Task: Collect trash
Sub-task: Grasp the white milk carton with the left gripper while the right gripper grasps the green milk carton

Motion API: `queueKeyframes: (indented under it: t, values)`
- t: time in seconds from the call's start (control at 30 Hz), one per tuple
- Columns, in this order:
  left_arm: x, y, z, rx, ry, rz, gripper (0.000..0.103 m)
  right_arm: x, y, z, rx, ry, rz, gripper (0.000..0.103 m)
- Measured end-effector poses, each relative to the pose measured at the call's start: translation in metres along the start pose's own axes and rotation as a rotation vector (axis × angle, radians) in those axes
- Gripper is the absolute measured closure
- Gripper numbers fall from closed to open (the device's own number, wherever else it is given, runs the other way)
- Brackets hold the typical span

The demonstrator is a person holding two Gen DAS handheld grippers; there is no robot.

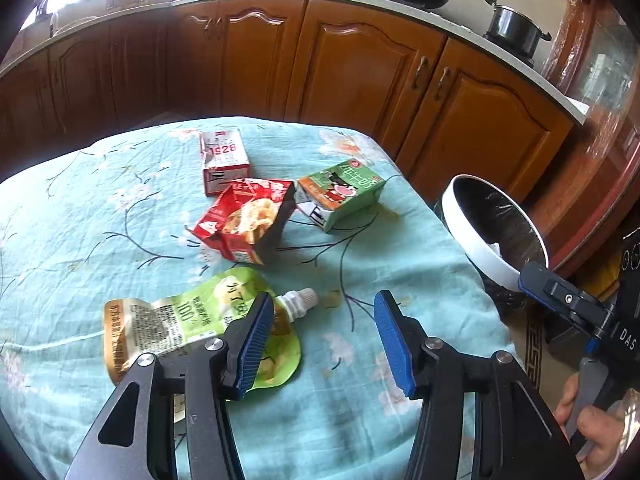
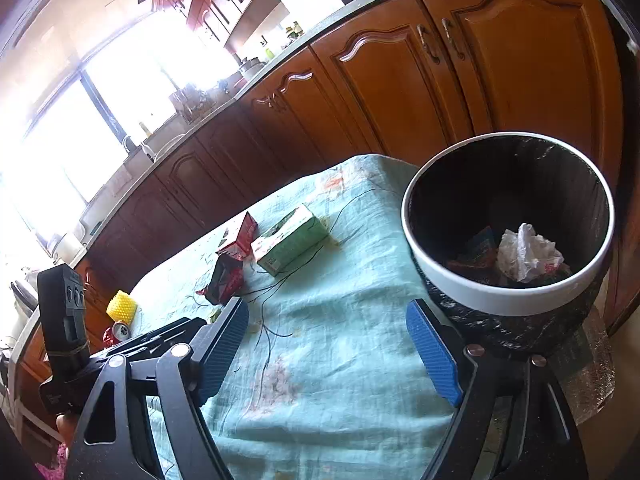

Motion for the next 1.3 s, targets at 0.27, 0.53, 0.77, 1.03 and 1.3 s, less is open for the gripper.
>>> queueKeyframes:
  t: [0.27, 0.53, 0.77, 1.03, 1.3]
  values:
    - [-0.034, 0.013, -0.002, 0.018, 0.046, -0.043, 0.05, -0.015, -0.019, 0.01, -0.037, 0.013, -0.007, 0.02]
    - [-0.045, 0.004, -0.022, 0.025, 0.027, -0.07, 0.05, -0.025, -0.042, 0.002, -0.062, 0.0, -0.014, 0.02]
    - [-0.05, -0.015, -0.039, 0.005, 0.01, -0.074, 0.05, -0.032, -0.068, -0.013, -0.075, -0.019, -0.022, 0.02]
    - [-0.084, -0.044, -0.088, 0.007, 0.095, -0.075, 0.05, -0.039, -0.105, -0.027, -0.103, -0.084, -0.031, 0.02]
    - [-0.101, -0.104, -0.118, -0.068, 0.103, -0.098, 0.045, -0.039, -0.154, -0.038, -0.168, -0.141, -0.015, 0.022]
Point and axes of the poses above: each gripper's, at about its wrist camera, not at the fingertips, and y roughly against the way its jaws point, x to its right, z to its underside, the point moved 9 cm from there along -y, roughly the way its jaws point, and after that the axes turned 6 degrees about -y, right-handed, at the moved point
